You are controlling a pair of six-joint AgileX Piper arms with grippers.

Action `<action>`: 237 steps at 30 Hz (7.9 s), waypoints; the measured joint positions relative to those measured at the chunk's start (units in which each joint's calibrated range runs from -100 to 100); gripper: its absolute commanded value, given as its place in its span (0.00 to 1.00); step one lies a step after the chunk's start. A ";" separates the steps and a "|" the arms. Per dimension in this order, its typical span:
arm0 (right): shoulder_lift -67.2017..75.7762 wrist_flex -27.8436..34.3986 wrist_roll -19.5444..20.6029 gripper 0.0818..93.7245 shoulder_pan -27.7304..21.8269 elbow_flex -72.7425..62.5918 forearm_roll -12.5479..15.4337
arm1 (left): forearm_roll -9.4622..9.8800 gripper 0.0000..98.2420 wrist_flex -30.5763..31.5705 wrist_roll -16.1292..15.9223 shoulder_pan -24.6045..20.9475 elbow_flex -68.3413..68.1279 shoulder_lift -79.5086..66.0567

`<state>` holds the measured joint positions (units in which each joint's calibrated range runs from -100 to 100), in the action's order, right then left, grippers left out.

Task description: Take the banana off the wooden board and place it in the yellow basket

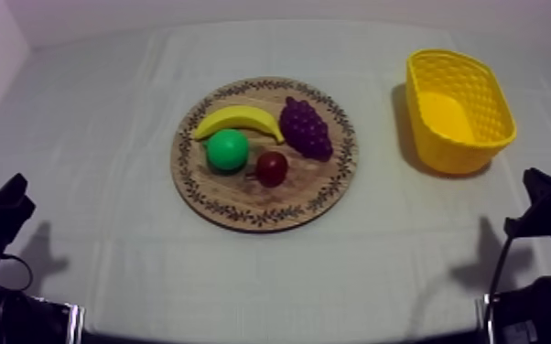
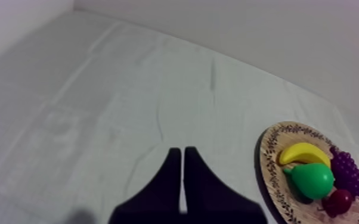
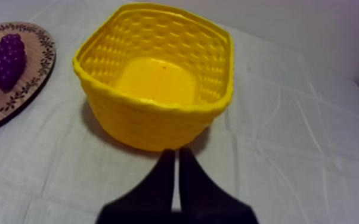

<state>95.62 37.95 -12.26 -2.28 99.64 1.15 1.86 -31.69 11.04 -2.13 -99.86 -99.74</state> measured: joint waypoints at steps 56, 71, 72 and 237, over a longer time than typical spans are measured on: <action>-52.49 10.31 1.85 0.04 4.70 -59.04 1.28 | 0.00 0.00 0.00 0.03 0.00 0.00 0.00; -94.21 16.95 1.77 0.08 14.58 -108.92 -1.77 | 0.00 0.00 0.00 0.03 0.00 0.00 0.00; -95.61 16.92 0.96 0.08 15.07 -109.76 -1.15 | 0.00 0.00 0.00 0.03 0.00 0.00 0.00; -146.72 11.62 -1.80 0.45 34.56 -119.96 -9.06 | 0.00 0.00 -0.01 0.03 0.00 0.00 0.00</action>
<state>-51.10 49.57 -14.06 32.28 -20.32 -7.92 1.86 -31.70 11.07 -2.13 -99.86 -99.74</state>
